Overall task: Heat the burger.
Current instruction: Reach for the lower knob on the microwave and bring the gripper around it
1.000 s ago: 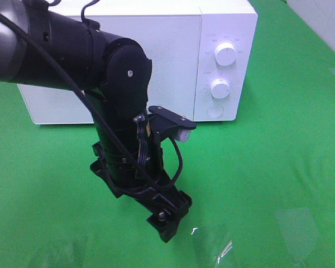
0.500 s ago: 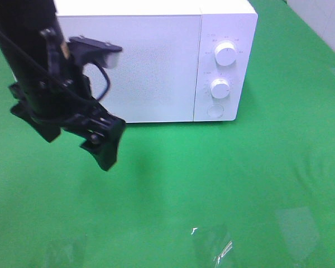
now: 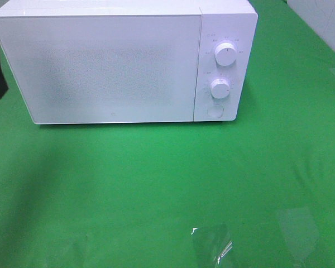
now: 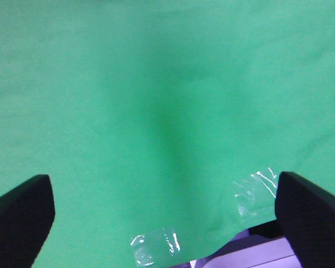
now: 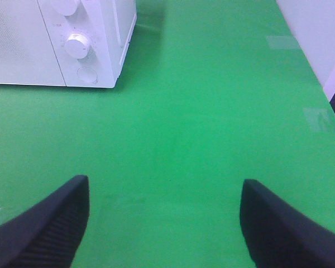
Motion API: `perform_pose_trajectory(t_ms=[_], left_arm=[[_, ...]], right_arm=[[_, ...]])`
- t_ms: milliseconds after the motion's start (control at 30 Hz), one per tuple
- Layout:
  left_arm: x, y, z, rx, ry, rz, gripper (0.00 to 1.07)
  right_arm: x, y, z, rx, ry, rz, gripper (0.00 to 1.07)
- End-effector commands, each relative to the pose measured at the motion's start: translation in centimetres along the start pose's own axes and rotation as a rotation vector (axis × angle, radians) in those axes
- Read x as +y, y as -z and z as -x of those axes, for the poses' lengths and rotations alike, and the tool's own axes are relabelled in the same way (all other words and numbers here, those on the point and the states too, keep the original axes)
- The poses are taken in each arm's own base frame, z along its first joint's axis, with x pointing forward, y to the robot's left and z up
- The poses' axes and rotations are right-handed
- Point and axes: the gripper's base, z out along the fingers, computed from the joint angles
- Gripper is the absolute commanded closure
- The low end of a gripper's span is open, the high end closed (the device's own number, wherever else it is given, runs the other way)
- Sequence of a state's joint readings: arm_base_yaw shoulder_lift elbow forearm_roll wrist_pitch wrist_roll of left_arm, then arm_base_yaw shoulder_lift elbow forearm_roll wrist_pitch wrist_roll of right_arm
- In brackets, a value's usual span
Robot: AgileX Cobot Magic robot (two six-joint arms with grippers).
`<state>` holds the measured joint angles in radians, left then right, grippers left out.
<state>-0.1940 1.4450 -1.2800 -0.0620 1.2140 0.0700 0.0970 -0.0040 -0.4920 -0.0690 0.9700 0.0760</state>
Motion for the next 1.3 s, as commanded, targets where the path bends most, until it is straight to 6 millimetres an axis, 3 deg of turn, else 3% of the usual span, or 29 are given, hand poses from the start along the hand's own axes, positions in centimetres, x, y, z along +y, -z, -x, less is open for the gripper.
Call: perform_pose_trajectory(t_ms=[33, 233, 367, 667, 867, 933, 1033, 1067, 1100, 1200, 1300], left_arm=[[1.3, 1.0, -2.4, 0.072, 0.045, -0.008, 0.06], [1.8, -0.1, -5.2, 0.104, 0.057, -0.005, 0.06], [1.5, -1.6, -8.4, 0.134, 0.063, -0.005, 0.06], [1.1, -2.5, -12.8, 0.109, 0.021, 0.014, 0.06], [0.8, -2.6, -15.0, 0.037, 0.019, 0.025, 0.06], [0.6, -2.7, -17.0, -0.041, 0.01, 0.042, 0.07], [0.6, -2.8, -17.4, -0.054, 0.008, 0.047, 0.07], [0.5, -2.7, -18.5, -0.074, 0.004, 0.054, 0.07], [0.4, -2.3, -19.5, -0.099, -0.004, 0.067, 0.07], [0.3, -2.0, -19.7, -0.121, -0.005, 0.071, 0.07], [0.0, -0.5, -21.0, -0.249, -0.012, 0.087, 0.07]], right_arm=[[0.0, 0.4, -0.1, -0.037, -0.005, -0.003, 0.36], [0.0, 0.4, -0.1, -0.037, -0.005, -0.003, 0.36], [0.0, 0.4, -0.1, -0.037, -0.004, -0.003, 0.36], [0.0, 0.4, -0.1, -0.037, -0.004, -0.003, 0.37], [0.0, 0.4, -0.1, -0.037, -0.004, -0.003, 0.37], [0.0, 0.4, -0.1, -0.037, -0.004, -0.003, 0.37], [0.0, 0.4, -0.1, -0.037, -0.004, -0.003, 0.37], [0.0, 0.4, -0.1, -0.037, -0.004, -0.003, 0.37], [0.0, 0.4, -0.1, -0.037, -0.004, -0.003, 0.37], [0.0, 0.4, -0.1, -0.037, -0.004, -0.003, 0.37], [0.0, 0.4, -0.1, -0.037, -0.005, -0.003, 0.36]])
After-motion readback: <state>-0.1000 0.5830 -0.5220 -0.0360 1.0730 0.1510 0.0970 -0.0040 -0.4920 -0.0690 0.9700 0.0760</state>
